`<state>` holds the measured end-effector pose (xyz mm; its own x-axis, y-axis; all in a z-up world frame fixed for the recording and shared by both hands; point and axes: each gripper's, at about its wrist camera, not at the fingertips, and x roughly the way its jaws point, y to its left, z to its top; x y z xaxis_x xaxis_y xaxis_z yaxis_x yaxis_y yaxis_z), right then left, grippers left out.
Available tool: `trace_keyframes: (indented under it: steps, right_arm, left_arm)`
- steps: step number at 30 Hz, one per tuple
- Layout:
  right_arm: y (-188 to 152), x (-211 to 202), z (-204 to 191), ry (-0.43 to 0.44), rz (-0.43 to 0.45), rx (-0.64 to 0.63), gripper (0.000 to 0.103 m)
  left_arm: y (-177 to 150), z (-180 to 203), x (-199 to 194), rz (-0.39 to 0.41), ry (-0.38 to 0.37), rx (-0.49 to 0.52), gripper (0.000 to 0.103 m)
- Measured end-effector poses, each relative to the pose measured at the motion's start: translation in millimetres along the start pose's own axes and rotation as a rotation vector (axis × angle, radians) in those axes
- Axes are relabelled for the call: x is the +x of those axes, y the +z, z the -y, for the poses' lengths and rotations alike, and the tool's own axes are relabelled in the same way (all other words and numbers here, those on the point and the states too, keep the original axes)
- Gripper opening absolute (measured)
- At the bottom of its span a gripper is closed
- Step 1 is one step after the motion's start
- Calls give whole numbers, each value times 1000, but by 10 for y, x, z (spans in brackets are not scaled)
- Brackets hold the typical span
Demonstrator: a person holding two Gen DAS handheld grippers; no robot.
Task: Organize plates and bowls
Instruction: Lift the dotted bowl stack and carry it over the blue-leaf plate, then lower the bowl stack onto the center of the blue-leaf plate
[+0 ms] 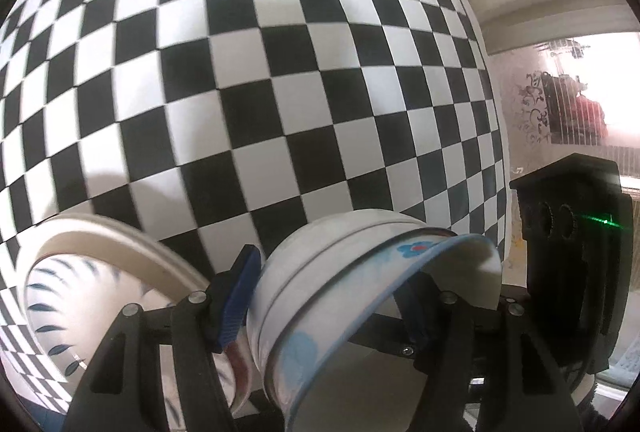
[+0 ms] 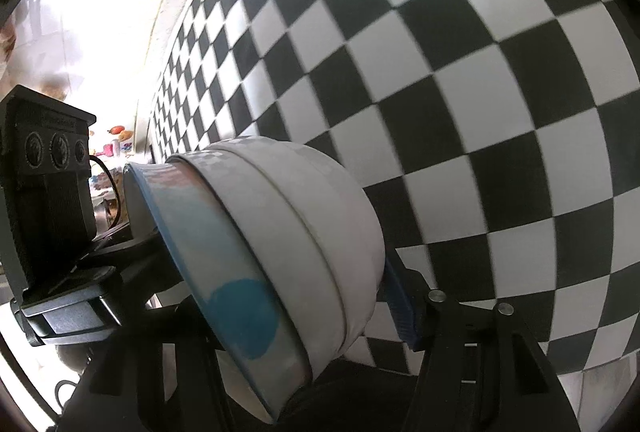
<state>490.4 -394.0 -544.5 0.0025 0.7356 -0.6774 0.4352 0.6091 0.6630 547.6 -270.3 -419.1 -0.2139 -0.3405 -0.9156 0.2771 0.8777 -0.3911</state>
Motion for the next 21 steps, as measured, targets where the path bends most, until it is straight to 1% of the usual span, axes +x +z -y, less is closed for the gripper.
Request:
trace_keyframes:
  steps: [6,9,11,16,21]
  right_arm:
    - [-62,106,-453,8,-16,-58,61]
    - [-91,169,-671,7,-28,-88,61]
    - [-134,240,-843,-4,-37,-115,61]
    - [-259,419,-1111,-16,-78,-170,60]
    - [-339,686,-1359,-47,-120,-208,60]
  left_arm:
    - [-125,-187,-349,47,20,-20,61]
    - [-220,-354,-538,72,28,-45,61]
    - [-305,-495,-648,89,27,-74,61]
    - [-517,-851,-866,129,28,-137,61]
    - [-676,-1199,-951,149,15,-209,61]
